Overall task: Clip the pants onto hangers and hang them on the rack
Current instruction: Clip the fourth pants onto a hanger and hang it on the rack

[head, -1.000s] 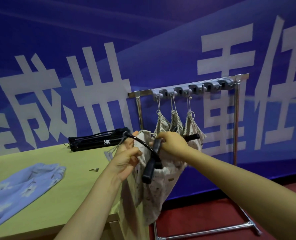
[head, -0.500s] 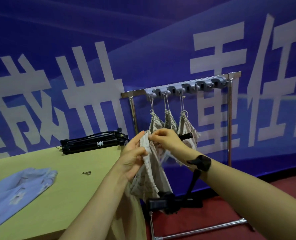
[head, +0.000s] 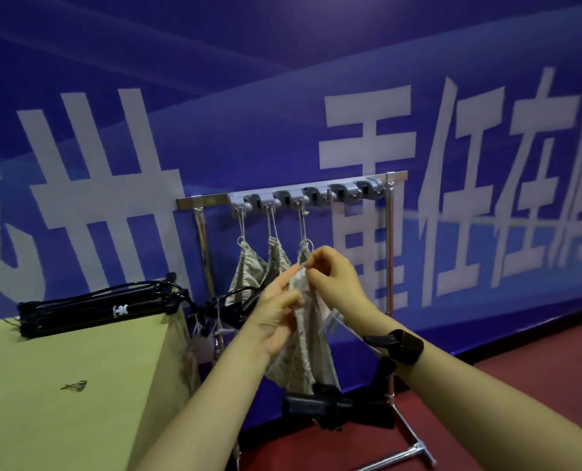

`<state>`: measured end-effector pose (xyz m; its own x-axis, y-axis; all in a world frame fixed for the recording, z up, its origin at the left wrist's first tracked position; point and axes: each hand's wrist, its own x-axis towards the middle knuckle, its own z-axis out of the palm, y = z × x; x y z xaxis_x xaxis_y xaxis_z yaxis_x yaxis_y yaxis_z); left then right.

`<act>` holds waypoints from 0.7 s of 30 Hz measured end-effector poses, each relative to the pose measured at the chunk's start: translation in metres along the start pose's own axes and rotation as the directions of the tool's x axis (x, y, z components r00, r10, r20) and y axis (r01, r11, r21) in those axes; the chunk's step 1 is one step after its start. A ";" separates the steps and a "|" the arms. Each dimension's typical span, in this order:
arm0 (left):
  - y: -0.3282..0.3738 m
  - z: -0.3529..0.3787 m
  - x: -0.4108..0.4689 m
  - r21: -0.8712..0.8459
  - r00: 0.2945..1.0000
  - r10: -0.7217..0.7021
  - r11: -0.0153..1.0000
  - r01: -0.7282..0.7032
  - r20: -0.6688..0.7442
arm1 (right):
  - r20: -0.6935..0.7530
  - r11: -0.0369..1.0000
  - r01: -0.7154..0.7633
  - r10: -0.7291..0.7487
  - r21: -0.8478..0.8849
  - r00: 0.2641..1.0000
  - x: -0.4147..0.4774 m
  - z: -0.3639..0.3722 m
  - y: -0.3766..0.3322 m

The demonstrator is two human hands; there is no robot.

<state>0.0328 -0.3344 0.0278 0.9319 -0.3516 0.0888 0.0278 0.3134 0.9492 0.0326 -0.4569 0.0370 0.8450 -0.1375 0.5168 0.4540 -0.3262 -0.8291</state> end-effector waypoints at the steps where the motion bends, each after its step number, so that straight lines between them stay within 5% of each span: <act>1: -0.002 0.009 0.007 -0.035 0.999 0.003 0.999 -0.001 0.053 | -0.040 0.998 0.037 -0.039 -0.053 0.998 0.003 -0.007 -0.001; 4: -0.004 0.024 0.026 -0.095 0.993 -0.005 0.995 0.017 0.122 | -0.216 0.965 0.122 -0.173 -0.234 0.961 0.014 -0.023 -0.001; 7: -0.006 0.022 0.050 -0.090 0.999 -0.005 0.996 0.009 0.048 | -0.326 0.930 0.117 -0.238 -0.349 0.915 0.031 -0.032 0.006; 12: -0.014 0.018 0.086 -0.041 0.999 -0.026 0.999 0.025 -0.026 | -0.317 0.998 -0.013 -0.009 -0.068 0.948 0.066 -0.034 0.015; 14: -0.023 0.013 0.102 0.102 0.999 -0.022 0.994 0.026 -0.042 | -0.342 0.999 -0.002 -0.011 -0.039 0.940 0.079 -0.037 0.016; 17: -0.038 0.004 0.125 0.470 0.999 0.023 0.883 -0.007 -0.028 | -0.296 0.969 0.059 -0.131 -0.239 0.946 0.096 -0.049 0.017; 21: -0.050 -0.006 0.149 0.576 0.997 0.004 0.816 -0.047 0.076 | -0.243 0.981 0.010 -0.058 -0.195 0.968 0.129 -0.056 0.028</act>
<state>0.1726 -0.3967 -0.0080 0.9020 -0.4162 0.1152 -0.2294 -0.2358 0.9443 0.1386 -0.5360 0.0930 0.7231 -0.3411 0.6007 0.3987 -0.5040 -0.7662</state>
